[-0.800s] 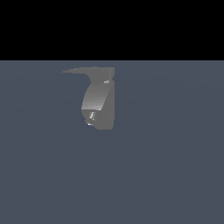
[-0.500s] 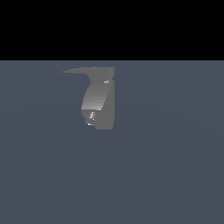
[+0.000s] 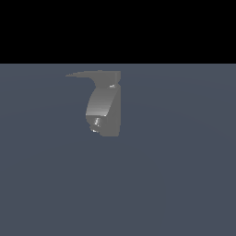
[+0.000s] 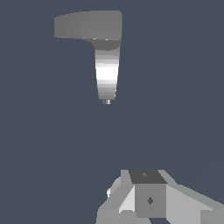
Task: Turn on the faucet by rotating a designated handle.
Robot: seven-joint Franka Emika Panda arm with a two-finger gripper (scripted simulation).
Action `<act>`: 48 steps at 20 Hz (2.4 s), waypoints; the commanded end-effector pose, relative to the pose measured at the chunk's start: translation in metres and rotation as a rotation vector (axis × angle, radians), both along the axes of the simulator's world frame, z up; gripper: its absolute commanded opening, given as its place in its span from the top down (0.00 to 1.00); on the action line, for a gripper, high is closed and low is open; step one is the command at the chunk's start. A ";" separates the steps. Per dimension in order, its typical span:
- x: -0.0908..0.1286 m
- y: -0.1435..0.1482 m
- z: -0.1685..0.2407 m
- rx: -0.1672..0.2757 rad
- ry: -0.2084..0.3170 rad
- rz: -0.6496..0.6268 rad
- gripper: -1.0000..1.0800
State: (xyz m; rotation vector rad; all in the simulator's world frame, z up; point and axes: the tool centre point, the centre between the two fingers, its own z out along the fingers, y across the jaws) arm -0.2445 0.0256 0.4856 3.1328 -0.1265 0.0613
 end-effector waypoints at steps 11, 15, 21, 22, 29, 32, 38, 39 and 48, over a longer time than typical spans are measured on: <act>0.028 0.053 -0.033 0.007 0.004 -0.228 1.00; 0.041 0.070 -0.044 0.010 0.006 -0.309 1.00; 0.063 0.093 -0.062 0.015 0.008 -0.429 1.00; 0.067 0.097 -0.065 0.015 0.009 -0.450 1.00; 0.097 0.120 -0.084 0.021 0.011 -0.589 1.00; 0.110 0.129 -0.092 0.024 0.013 -0.648 1.00; 0.138 0.143 -0.109 0.028 0.015 -0.764 1.00; 0.143 0.145 -0.111 0.029 0.015 -0.783 1.00; 0.187 0.158 -0.135 0.034 0.017 -0.953 1.00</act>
